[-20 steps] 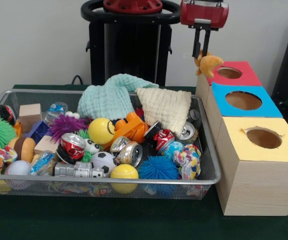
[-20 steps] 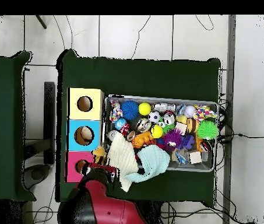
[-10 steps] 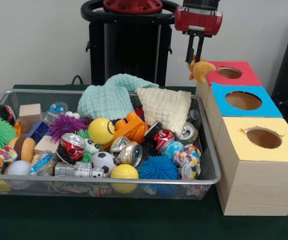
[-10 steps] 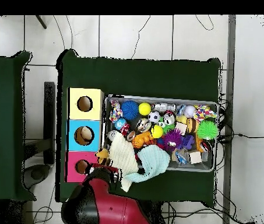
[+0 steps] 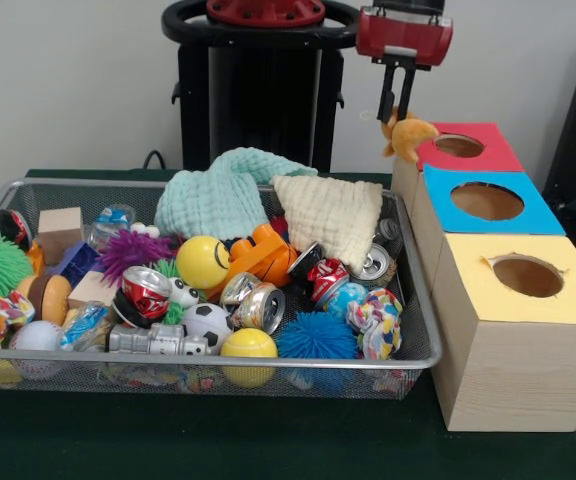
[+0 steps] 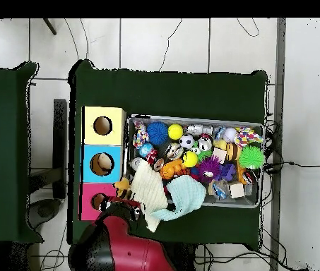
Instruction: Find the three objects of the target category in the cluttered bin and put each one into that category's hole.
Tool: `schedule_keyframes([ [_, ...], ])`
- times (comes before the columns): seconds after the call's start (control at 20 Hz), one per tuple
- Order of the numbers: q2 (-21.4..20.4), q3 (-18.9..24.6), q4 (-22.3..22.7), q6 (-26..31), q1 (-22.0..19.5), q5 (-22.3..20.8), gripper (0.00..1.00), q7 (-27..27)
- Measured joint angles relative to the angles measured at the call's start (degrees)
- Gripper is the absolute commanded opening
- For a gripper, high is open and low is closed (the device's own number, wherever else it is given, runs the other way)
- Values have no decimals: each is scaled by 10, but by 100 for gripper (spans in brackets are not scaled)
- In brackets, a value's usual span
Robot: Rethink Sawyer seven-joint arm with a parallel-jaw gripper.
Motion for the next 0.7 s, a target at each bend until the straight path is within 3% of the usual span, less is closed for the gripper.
schedule_keyframes([
  [0.35,-12,-12,-9,10,26,11,0,0],
  [0.7,-20,-30,-20,57,52,22,0,0],
])
